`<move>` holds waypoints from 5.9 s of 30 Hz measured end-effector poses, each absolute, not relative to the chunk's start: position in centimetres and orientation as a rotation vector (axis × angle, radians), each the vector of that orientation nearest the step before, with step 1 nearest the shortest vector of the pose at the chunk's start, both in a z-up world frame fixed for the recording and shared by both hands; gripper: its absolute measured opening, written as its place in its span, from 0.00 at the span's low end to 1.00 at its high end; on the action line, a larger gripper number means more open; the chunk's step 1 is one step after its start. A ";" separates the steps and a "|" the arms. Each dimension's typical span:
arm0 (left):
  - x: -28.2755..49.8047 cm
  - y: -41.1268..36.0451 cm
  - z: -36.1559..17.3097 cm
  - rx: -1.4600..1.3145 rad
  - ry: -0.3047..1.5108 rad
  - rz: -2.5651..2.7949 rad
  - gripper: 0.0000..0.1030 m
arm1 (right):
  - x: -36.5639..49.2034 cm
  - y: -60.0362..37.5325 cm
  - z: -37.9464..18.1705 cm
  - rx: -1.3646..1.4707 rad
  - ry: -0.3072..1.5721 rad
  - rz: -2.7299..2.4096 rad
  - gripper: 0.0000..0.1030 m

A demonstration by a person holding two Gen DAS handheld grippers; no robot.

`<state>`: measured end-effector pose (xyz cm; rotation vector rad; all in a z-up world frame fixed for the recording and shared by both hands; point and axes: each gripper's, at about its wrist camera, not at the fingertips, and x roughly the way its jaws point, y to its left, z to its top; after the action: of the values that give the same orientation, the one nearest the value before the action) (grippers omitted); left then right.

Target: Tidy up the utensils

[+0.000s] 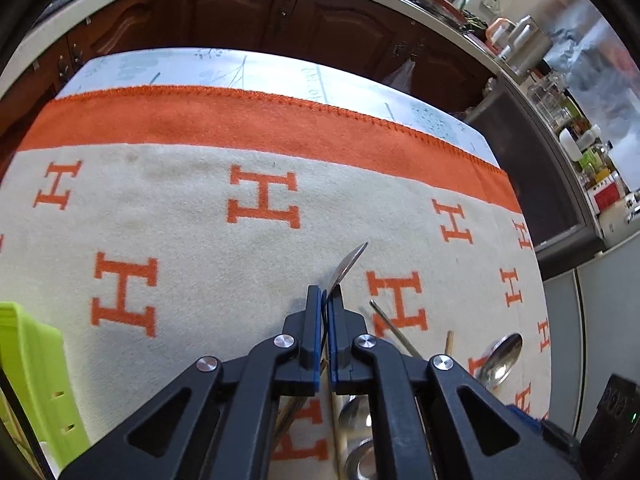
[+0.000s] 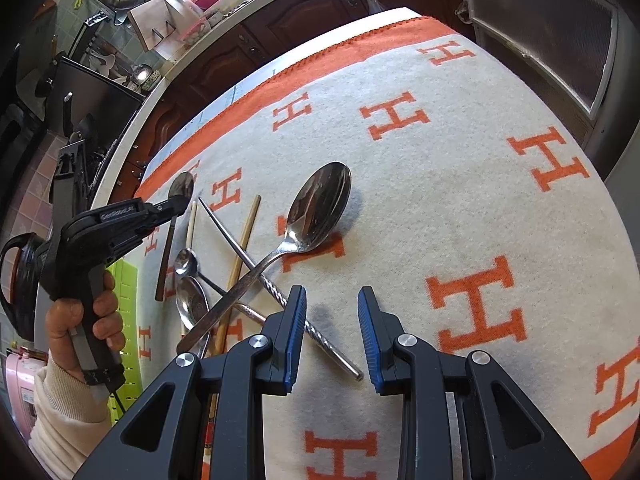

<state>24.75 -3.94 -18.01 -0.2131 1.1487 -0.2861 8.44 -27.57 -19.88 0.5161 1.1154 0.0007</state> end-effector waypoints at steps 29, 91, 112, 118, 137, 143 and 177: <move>8.8 16.0 -12.0 -0.393 1.079 0.197 0.00 | 14.4 -27.7 -20.1 0.563 0.890 0.070 0.03; 0.4 23.5 -15.6 -0.393 1.026 0.265 0.65 | 14.7 13.1 -16.7 -0.195 1.005 0.471 0.03; -0.2 21.4 -14.1 -0.348 1.013 0.241 0.71 | 8.4 6.3 -13.3 -0.120 1.010 0.420 0.20; -0.6 19.2 -12.6 -0.303 1.003 0.219 0.71 | 6.1 1.9 -11.9 -0.044 0.996 0.390 0.25; 1.4 7.0 -9.8 -0.102 1.035 0.049 0.72 | 2.2 -14.5 -10.8 0.212 0.931 0.234 0.30; 3.0 2.7 -10.3 -0.068 1.080 -0.044 0.72 | 2.3 -18.0 -12.1 0.267 0.941 0.194 0.30; 8.2 -6.4 -18.4 0.069 1.071 -0.100 0.58 | 4.9 -17.4 -14.6 0.060 0.938 0.328 0.30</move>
<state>8.21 -6.40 -18.38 0.0689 1.0715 -0.0995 4.90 -17.39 -14.60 0.0596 0.9379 0.3282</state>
